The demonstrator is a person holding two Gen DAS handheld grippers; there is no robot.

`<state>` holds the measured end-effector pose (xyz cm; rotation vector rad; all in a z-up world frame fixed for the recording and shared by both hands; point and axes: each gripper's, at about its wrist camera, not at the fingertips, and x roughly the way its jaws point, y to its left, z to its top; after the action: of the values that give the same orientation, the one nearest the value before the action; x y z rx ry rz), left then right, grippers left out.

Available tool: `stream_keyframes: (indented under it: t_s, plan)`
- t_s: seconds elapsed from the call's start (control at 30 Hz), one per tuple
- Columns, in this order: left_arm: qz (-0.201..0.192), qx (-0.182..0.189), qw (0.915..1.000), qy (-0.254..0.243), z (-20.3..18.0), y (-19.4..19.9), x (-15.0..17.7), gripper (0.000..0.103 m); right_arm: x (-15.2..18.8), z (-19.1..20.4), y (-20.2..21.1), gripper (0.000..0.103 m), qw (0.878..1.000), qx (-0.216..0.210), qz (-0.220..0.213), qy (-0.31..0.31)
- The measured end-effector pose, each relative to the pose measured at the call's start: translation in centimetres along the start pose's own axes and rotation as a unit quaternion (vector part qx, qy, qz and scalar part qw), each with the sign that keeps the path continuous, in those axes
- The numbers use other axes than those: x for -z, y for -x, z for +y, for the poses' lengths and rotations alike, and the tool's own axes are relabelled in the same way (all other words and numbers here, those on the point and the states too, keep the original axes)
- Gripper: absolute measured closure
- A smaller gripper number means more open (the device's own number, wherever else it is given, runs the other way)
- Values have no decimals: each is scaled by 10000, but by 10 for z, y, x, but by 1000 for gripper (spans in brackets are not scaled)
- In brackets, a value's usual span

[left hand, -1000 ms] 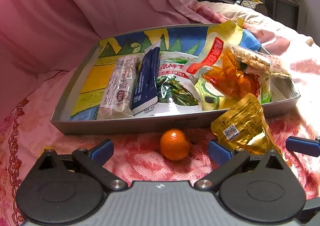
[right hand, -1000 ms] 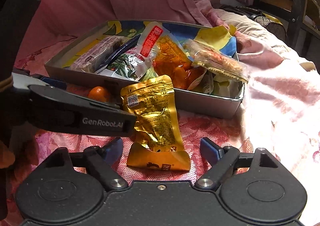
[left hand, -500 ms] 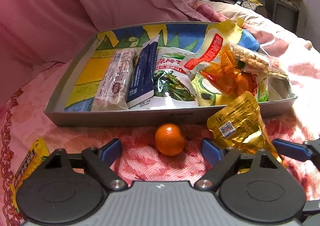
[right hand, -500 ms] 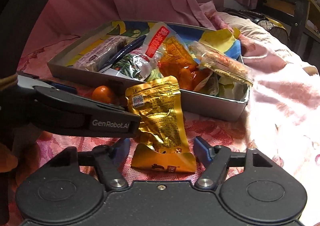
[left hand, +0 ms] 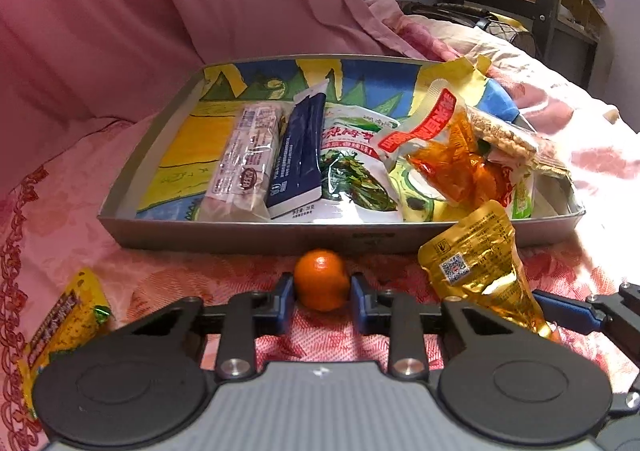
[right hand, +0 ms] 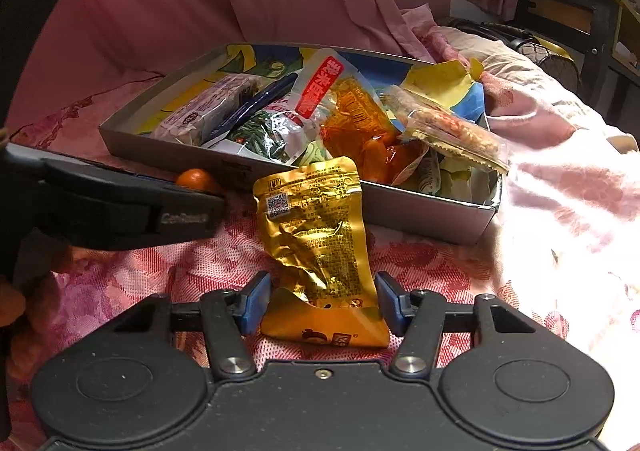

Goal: Organize snacks
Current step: 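Lift the orange and gold pouch over the tray with both tools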

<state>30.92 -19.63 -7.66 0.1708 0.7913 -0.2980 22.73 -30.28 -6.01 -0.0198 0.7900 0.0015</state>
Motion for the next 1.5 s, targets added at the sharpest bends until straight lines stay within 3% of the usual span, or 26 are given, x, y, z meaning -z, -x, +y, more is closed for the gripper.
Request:
stream_keyframes:
  t_s: [0.17, 0.27, 0.47, 0.7, 0.9, 1.07, 1.23, 1.5]
  plan:
    - [-102, -64, 9999, 34, 0, 16, -2, 72, -1, 2, 3, 45, 9999, 21, -55, 145]
    - [-261, -154, 9995, 22, 2, 29, -8, 72, -2, 8, 14, 45, 9987, 13, -338, 391]
    - [-641, -338, 9974, -27, 6, 51, -30, 71, -9, 10, 41, 45, 9905, 112, -1267, 530]
    - [-825, -321, 9960, -122, -3, 38, -69, 71, -38, -19, 47, 45, 9734, 569, -2219, 57]
    - [-746, -251, 9968, -102, -16, 10, -90, 71, -74, -49, 22, 45, 9697, 787, -2301, -246]
    - [-593, -236, 9978, -176, -20, -14, -96, 72, -97, -60, -8, 45, 9748, 600, -2131, -278]
    - [-447, -302, 9981, -309, -20, -33, -93, 71, -98, -63, -32, 45, 9820, 429, -1813, -292]
    - [-329, -163, 9993, -72, -15, -45, -90, 71, -95, -70, -48, 42, 9875, 169, -1469, -540]
